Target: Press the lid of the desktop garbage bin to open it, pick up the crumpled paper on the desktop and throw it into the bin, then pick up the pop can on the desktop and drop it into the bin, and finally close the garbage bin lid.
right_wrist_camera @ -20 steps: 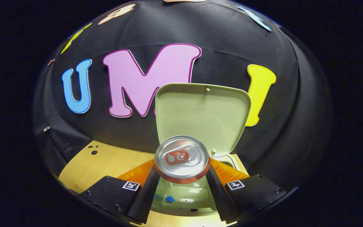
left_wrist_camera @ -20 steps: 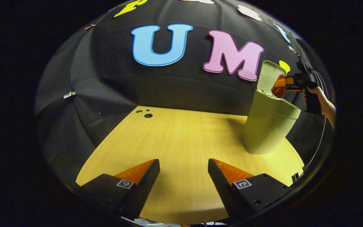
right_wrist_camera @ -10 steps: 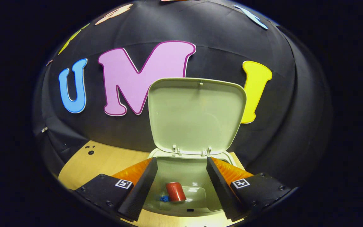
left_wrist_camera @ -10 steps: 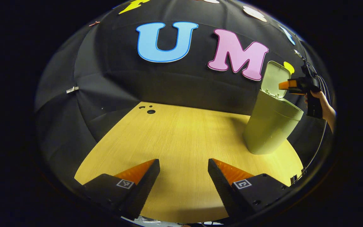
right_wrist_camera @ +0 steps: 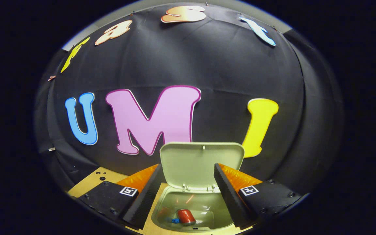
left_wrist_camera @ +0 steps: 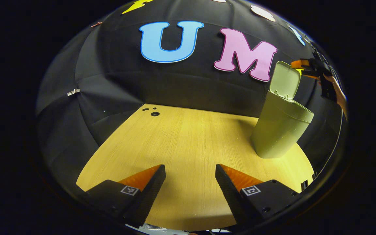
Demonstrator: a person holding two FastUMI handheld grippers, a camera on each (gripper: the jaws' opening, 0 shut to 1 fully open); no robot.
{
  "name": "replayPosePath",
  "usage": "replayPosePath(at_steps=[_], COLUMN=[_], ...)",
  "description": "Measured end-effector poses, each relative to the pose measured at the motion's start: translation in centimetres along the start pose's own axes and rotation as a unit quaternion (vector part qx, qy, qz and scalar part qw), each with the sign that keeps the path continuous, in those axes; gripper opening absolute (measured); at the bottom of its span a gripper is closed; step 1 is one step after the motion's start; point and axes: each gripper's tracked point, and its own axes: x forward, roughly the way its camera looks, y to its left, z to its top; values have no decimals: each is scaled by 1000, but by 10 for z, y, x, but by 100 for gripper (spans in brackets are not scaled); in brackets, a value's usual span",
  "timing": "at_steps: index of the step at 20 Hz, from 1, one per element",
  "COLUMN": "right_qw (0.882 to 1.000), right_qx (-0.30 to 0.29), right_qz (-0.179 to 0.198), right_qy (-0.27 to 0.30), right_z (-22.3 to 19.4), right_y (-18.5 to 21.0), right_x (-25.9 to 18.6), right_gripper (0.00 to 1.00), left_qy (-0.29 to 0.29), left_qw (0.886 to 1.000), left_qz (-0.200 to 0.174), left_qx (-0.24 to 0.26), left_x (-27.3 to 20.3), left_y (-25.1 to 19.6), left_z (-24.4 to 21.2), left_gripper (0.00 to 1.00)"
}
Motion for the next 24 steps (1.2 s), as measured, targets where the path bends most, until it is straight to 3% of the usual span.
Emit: replayPosePath(at_steps=[5,9,16,24], right_qw=[999,999,998,999], right_qx=[-15,8,32,32], right_qz=[0,-13,-45,-44], right_qy=[-33,-47,-29,-2], right_z=[35,52,39,21], right_y=[4,-3,-30,-36], right_x=[15,38,75,81], right_gripper=[97,97,97,98], left_qy=[1,4,5,0], left_qw=[1000,1000,999,999], left_qz=[3,13,30,42], left_qx=[-7,-11,-24,-27], left_x=[-1,-3,-7,-20], left_y=[0,5,11,3], left_z=[-1,-4,-7,-11], left_gripper=[98,98,98,98])
